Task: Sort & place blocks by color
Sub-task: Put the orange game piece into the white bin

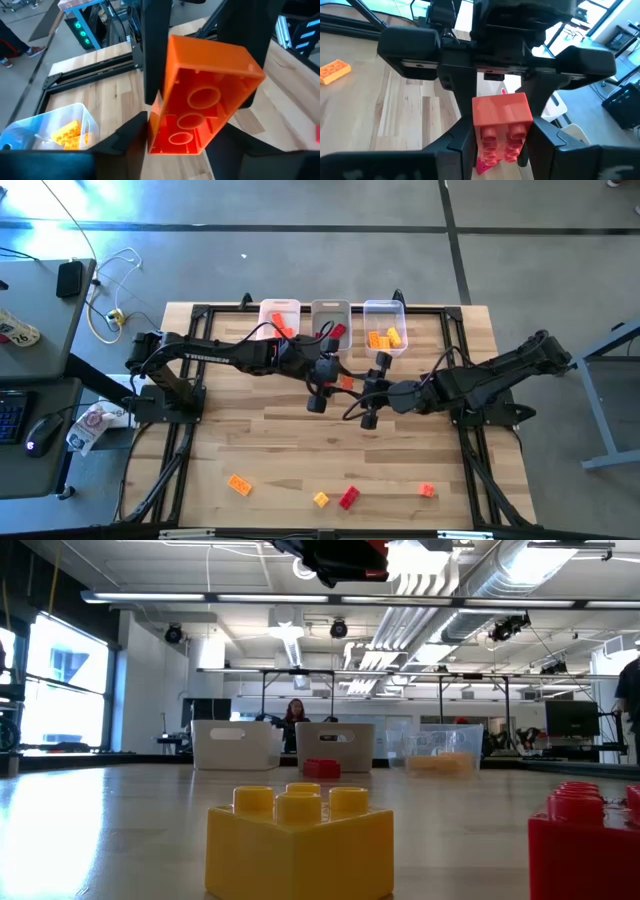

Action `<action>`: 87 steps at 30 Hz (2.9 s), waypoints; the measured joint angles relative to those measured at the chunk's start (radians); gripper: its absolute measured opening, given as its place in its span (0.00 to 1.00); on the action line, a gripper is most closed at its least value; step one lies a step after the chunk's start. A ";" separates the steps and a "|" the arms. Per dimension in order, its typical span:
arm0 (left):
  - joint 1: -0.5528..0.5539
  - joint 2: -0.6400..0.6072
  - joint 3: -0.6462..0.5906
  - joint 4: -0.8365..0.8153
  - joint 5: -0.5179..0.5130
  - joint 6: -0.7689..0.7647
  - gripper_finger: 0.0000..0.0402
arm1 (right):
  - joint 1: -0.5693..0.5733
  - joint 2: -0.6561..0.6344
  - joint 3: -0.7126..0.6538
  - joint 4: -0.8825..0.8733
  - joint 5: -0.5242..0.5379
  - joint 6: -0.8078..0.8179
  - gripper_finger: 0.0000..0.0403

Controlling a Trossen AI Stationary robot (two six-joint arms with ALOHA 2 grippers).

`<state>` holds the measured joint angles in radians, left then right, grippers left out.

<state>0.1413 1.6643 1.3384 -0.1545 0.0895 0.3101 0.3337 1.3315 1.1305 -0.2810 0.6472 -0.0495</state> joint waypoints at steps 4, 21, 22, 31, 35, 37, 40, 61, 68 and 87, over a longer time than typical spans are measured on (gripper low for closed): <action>0.000 0.000 0.000 -0.004 -0.005 0.034 0.28 | 0.000 0.000 0.000 -0.001 0.000 0.039 0.28; 0.032 0.000 0.000 -0.186 -0.089 0.058 0.28 | -0.032 0.000 0.000 -0.023 -0.103 0.101 0.55; 0.041 0.000 0.000 -0.207 -0.109 0.064 0.28 | -0.032 0.000 0.000 -0.024 -0.103 0.110 0.56; 0.166 -0.021 -0.001 -0.401 -0.241 0.068 0.28 | -0.035 0.000 0.000 -0.078 -0.102 0.152 0.56; 0.241 -0.038 0.001 -0.468 -0.279 0.066 0.29 | -0.035 0.001 0.000 -0.098 -0.102 0.158 0.56; 0.283 -0.045 -0.001 -0.498 -0.286 0.060 0.29 | -0.035 0.001 0.000 -0.098 -0.102 0.158 0.56; 0.343 -0.048 0.000 -0.523 -0.288 0.032 0.29 | -0.035 0.001 0.000 -0.098 -0.104 0.167 0.56; 0.589 -0.040 0.000 -0.734 -0.262 -0.186 0.30 | -0.030 0.014 0.000 -0.148 -0.460 0.304 0.56; 0.591 0.007 0.001 -0.758 -0.243 -0.196 0.30 | 0.004 0.086 0.000 -0.122 -0.610 0.287 0.56; 0.584 0.179 0.000 -0.796 -0.260 -0.184 0.40 | 0.124 0.279 0.000 -0.109 -0.685 0.284 0.56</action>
<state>0.7254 1.8437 1.3388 -0.9504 -0.1704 0.1265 0.4578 1.6106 1.1301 -0.3895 -0.0376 0.2348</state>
